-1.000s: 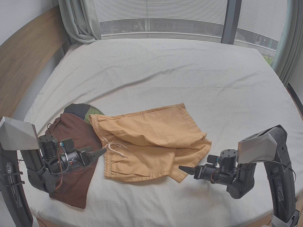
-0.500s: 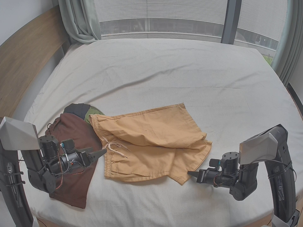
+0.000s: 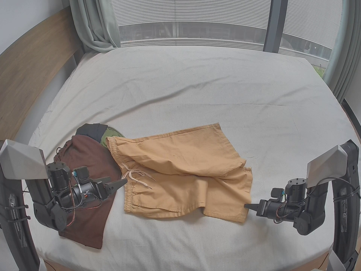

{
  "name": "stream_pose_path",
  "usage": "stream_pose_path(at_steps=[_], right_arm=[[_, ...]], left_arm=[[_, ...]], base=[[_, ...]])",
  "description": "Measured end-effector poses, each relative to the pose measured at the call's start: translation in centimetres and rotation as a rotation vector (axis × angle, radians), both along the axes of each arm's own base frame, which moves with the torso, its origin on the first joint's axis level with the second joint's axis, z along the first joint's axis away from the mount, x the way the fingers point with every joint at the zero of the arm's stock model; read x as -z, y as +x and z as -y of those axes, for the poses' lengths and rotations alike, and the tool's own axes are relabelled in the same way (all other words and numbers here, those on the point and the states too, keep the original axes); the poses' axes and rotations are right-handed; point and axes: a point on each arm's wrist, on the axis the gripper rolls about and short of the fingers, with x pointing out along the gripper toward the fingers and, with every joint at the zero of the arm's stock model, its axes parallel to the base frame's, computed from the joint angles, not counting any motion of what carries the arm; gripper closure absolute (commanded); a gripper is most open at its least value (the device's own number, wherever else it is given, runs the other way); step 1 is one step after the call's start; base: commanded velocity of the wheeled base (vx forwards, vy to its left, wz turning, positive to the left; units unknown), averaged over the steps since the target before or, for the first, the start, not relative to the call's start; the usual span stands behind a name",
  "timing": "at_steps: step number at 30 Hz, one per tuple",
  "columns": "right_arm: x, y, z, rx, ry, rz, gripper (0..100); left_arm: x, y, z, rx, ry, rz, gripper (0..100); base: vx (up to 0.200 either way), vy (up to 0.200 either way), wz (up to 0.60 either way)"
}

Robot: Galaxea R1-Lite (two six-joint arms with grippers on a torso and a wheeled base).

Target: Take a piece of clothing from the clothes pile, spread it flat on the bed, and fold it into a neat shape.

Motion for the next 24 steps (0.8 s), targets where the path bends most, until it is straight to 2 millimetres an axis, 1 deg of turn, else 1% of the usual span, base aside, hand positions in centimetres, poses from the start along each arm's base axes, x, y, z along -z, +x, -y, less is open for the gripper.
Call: stream_pose_path(at_steps=[5,10,11,17,24], right_arm=[[0.1,-0.1,0.7,0.003,-0.027,0.014,100],[0.1,-0.1,0.9,0.008,-0.03,0.013,100],[0.1,-0.1,0.9,0.008,-0.03,0.013,0],[0.0,0.0,0.9,0.008,-0.029,0.022,0],[-0.9,0.1,0.7,0.001,-0.024,0.052,0]], left_arm=[[0.1,0.0,0.0,0.0,0.001,-0.002,0],[0.1,0.0,0.0,-0.001,0.002,-0.003,0],[0.1,0.0,0.0,-0.001,0.002,-0.003,0],[0.2,-0.1,0.0,0.002,0.001,-0.01,0],[0.8,-1.0,0.0,0.047,-0.015,-0.054,0]], base=[[0.0,0.0,0.0],[0.0,0.0,0.0],[0.0,0.0,0.0],[0.0,0.0,0.0],[0.0,0.0,0.0]])
